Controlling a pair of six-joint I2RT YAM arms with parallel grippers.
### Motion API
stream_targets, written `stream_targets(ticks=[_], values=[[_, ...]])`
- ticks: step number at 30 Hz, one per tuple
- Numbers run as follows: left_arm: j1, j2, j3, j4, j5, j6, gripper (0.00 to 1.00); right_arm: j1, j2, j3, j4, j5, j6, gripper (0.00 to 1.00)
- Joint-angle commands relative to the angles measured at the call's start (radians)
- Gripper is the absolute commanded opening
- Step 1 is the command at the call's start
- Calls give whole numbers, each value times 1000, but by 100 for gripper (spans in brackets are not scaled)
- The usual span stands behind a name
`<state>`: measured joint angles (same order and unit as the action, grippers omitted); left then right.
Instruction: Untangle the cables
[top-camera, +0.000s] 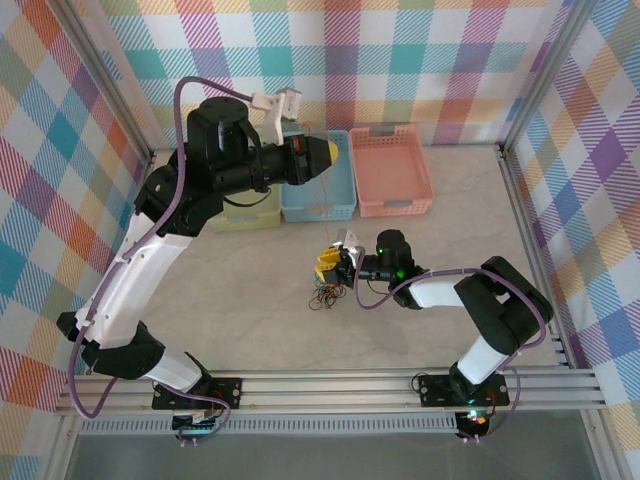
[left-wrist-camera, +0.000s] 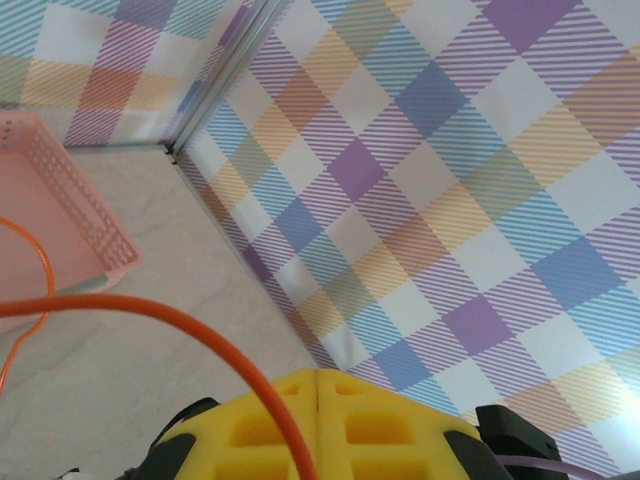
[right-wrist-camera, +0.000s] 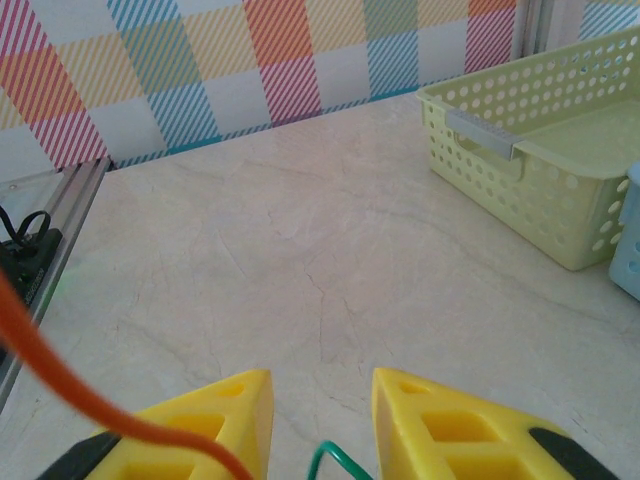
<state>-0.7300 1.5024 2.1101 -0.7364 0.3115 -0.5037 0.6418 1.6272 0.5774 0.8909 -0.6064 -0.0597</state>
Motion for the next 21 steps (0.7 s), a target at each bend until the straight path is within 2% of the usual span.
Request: stream_targets(ticks=[1, 14, 21], values=[[2, 3, 58, -15, -24, 28, 0, 8, -12, 5, -16, 0, 2, 33], [23, 10, 175, -57, -42, 42, 0, 15, -9, 25, -85, 31, -23, 34], [33, -3, 164, -75, -87, 71, 0, 16, -18, 22, -92, 57, -25, 34]])
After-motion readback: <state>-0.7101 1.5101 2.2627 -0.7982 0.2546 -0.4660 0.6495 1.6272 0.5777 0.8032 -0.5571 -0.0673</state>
